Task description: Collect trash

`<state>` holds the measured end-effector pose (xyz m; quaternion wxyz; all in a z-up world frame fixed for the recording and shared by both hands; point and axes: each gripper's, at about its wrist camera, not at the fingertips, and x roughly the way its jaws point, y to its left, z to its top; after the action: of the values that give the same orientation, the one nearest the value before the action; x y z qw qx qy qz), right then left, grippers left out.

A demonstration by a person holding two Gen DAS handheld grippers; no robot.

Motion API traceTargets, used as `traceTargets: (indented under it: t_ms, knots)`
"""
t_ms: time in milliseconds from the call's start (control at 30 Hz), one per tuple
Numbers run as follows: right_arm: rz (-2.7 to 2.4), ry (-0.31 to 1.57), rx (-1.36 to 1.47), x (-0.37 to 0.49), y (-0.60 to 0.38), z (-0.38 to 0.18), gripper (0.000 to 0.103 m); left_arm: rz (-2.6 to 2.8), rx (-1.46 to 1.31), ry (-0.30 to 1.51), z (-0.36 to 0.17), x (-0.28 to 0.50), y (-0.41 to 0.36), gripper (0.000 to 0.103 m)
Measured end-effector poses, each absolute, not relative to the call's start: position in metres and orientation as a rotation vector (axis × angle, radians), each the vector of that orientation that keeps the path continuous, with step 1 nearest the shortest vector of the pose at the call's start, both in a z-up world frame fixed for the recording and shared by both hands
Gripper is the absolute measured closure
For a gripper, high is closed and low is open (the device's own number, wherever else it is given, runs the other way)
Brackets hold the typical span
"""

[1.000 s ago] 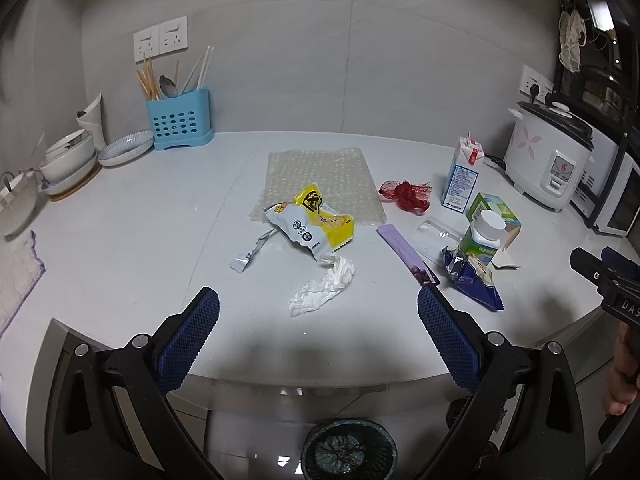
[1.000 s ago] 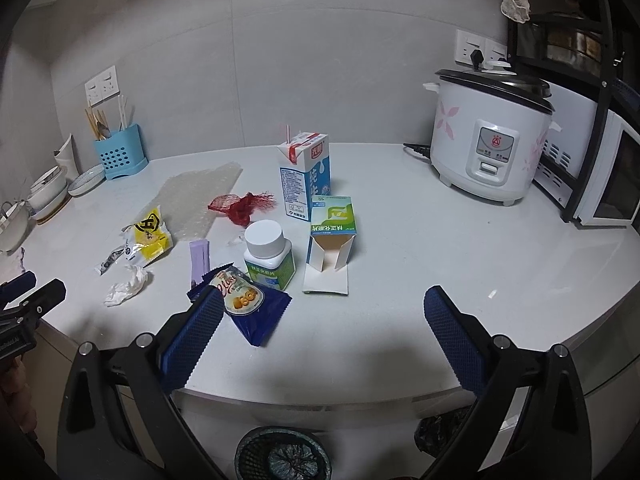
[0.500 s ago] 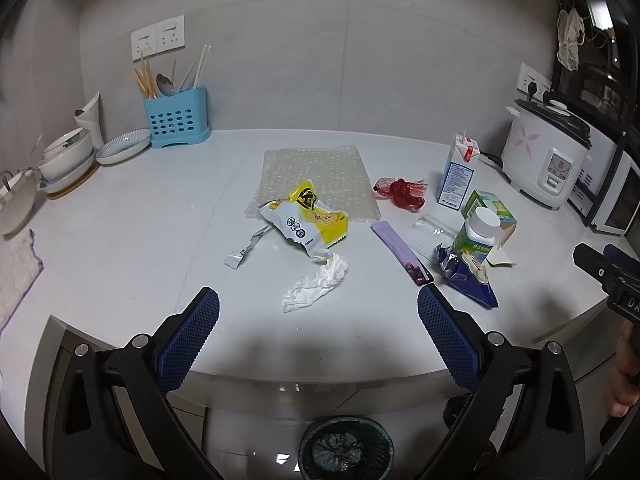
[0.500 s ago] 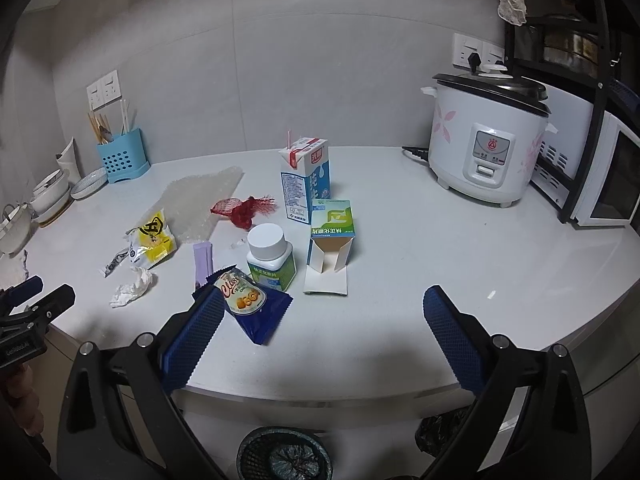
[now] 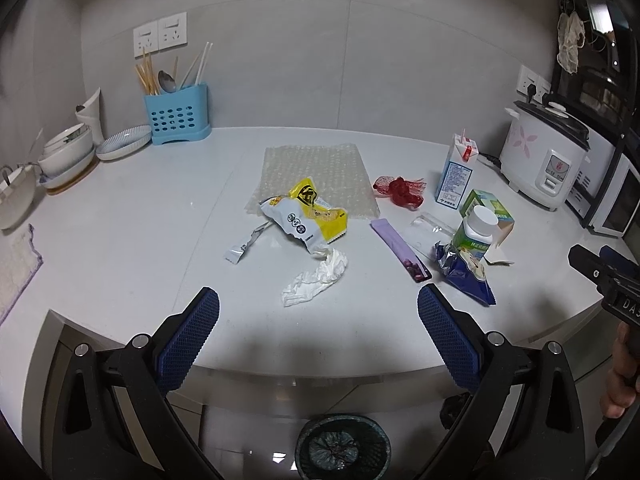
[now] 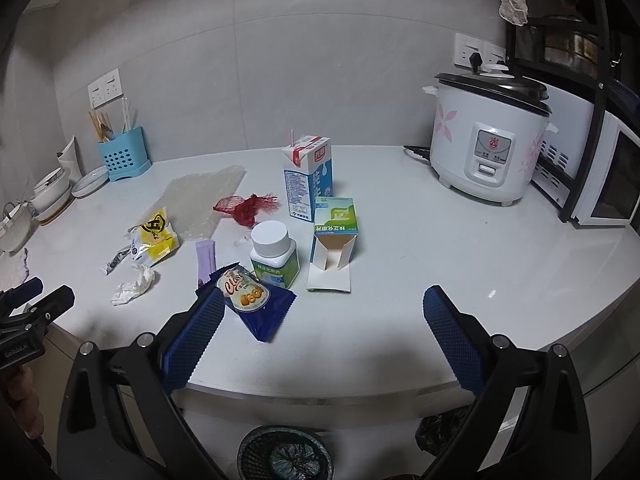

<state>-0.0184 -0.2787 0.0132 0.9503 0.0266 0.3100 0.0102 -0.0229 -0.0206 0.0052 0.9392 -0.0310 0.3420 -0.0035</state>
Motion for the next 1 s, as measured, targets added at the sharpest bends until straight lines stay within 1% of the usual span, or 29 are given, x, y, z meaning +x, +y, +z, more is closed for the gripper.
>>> traceTargets:
  t_ms: [800, 1000]
  knots:
    - [0.021, 0.637, 0.054, -0.017, -0.277, 0.010, 0.008, -0.006, -0.066, 0.712, 0.004, -0.021, -0.020, 0.006]
    - [0.016, 0.652, 0.048, 0.001, -0.277, 0.014, 0.008, 0.017, -0.075, 0.742, 0.001, -0.006, -0.014, 0.006]
